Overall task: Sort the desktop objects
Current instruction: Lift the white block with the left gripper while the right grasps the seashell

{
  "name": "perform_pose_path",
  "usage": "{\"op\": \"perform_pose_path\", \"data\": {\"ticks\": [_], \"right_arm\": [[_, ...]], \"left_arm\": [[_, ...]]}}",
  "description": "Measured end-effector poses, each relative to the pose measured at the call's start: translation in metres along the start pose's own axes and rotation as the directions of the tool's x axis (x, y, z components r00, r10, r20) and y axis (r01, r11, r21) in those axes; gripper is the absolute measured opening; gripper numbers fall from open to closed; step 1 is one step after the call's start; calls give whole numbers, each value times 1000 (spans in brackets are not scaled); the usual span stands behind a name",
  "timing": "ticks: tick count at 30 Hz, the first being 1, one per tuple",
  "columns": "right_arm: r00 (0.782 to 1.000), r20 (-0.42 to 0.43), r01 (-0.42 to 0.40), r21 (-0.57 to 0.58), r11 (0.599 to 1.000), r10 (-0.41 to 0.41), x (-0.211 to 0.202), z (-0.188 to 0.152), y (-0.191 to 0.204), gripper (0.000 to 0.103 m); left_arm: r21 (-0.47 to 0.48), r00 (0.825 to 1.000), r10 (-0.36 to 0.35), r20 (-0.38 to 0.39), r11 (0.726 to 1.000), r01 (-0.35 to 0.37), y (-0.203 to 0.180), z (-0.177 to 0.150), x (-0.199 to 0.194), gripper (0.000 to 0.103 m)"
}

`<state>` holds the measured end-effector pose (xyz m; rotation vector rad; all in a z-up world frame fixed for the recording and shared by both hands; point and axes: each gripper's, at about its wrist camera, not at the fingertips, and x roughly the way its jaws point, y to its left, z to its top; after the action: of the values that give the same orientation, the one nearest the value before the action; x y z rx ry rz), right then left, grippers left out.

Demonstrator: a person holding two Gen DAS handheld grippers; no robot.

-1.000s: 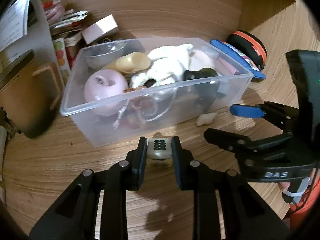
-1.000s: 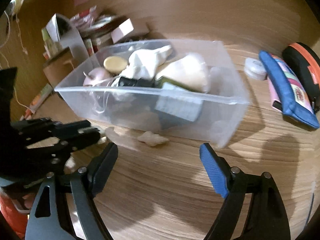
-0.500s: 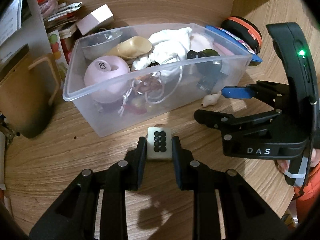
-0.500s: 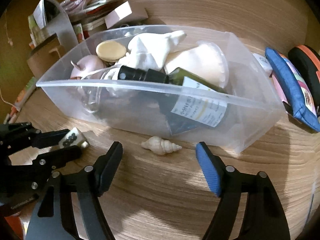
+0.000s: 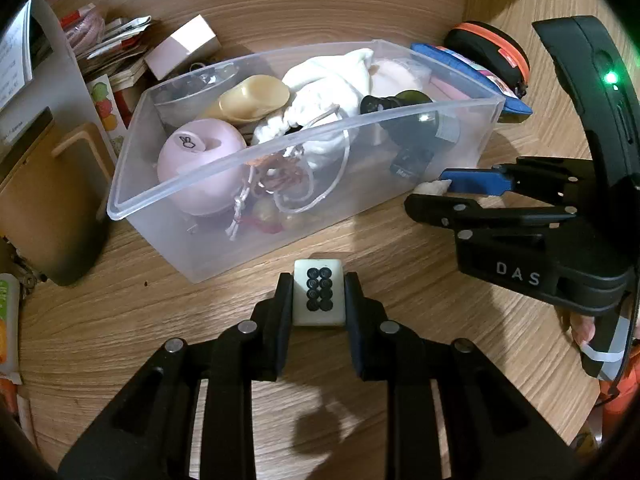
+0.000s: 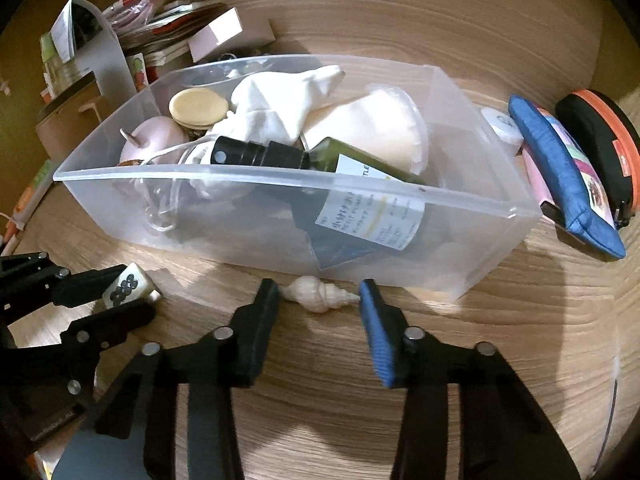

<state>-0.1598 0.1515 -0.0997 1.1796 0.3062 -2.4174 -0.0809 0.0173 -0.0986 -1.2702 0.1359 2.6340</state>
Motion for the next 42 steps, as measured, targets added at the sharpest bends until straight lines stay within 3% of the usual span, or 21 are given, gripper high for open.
{"op": "perform_pose_path", "data": {"ticks": [12,24,34,42], "right_arm": [[997,44,-66,37,997,65,-26,-20,-11,38],[980,131,-161,49,986,153,-54,-20,-11,38],[962,184,-217,59,974,203,-74,-17,-21,38],[956,234,-191,33,981,178,-91,0,-29,38]], "left_arm": [[-96,999,-39,33,995,42,10,-3,-12,24],[-147,996,-16,90,989,29,16,-8,-39,24],[-141,985,-5,172,990,30,18,14,-71,24],[-126,977,12,215,992,16,27,41,-85,24]]}}
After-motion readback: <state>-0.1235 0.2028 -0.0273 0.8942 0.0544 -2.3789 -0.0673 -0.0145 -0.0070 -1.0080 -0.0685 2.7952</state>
